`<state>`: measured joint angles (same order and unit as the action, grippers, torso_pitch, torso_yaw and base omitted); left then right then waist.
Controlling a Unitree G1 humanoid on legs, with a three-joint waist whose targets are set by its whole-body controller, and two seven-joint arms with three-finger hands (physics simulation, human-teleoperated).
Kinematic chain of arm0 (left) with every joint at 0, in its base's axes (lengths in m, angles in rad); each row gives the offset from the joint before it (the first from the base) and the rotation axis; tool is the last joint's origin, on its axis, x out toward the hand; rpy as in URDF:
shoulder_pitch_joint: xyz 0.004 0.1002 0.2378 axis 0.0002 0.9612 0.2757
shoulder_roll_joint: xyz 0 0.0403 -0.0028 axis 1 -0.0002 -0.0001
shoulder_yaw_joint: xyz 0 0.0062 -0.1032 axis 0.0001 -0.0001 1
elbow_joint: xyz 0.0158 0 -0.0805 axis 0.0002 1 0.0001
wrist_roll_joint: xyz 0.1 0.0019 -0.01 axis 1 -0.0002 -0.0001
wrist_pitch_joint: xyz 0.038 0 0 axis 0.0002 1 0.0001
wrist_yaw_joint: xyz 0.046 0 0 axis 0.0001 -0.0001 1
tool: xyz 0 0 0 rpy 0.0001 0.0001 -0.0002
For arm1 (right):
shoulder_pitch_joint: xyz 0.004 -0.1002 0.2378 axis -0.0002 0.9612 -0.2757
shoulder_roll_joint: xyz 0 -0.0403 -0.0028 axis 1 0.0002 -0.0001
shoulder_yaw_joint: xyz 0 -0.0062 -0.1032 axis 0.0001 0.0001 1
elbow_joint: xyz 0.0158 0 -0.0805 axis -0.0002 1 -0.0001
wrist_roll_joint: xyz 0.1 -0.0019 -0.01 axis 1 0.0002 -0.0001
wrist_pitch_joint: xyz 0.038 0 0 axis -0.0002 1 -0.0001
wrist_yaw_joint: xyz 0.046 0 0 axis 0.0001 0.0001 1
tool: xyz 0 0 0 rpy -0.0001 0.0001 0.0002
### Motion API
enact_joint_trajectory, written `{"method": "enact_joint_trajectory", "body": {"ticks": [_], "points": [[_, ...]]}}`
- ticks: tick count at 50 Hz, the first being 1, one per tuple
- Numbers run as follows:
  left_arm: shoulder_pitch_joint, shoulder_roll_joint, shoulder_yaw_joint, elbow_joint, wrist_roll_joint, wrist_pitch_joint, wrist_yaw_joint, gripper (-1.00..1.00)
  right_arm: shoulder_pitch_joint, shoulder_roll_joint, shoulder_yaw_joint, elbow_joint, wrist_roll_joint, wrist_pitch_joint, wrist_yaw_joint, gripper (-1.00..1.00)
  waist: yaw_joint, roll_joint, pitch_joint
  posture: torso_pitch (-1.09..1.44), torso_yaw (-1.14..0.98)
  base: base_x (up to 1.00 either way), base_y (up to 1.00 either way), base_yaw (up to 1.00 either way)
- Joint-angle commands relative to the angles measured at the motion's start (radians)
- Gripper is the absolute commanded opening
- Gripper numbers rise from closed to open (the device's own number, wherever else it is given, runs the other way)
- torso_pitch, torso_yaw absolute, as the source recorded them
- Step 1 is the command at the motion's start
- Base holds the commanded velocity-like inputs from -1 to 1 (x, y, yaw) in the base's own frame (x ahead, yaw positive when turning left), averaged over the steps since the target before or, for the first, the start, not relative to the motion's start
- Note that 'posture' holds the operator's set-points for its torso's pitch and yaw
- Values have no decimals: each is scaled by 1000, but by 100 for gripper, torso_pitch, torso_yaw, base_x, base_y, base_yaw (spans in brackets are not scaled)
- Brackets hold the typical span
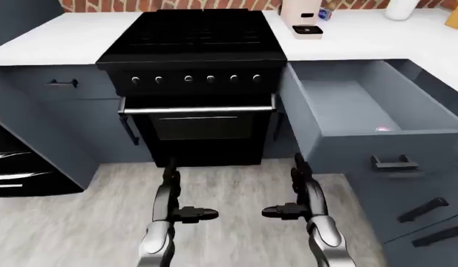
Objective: Close the right drawer.
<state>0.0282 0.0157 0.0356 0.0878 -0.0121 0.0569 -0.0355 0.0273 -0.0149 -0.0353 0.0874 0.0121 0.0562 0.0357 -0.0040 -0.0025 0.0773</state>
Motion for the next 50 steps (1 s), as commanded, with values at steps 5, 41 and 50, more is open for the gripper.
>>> {"method": "enact_joint_trajectory", "body": {"ticks": [5,41,50], "points": [[3,0,-5,-157,30,-130,7,100,-3,-4,-14,-155,14,-114,-2,100,5,-6,-17,0,0,0,0,0],[223,-47,16,-938,104,-442,65,100,138,20,24,-939,-215,-223,22,100,8,-3,-70,0,0,0,0,0],[228,-53,25,-1001,81,-421,51,100,134,16,26,-895,-291,-261,6,100,7,-4,-66,0,0,0,0,0]]}}
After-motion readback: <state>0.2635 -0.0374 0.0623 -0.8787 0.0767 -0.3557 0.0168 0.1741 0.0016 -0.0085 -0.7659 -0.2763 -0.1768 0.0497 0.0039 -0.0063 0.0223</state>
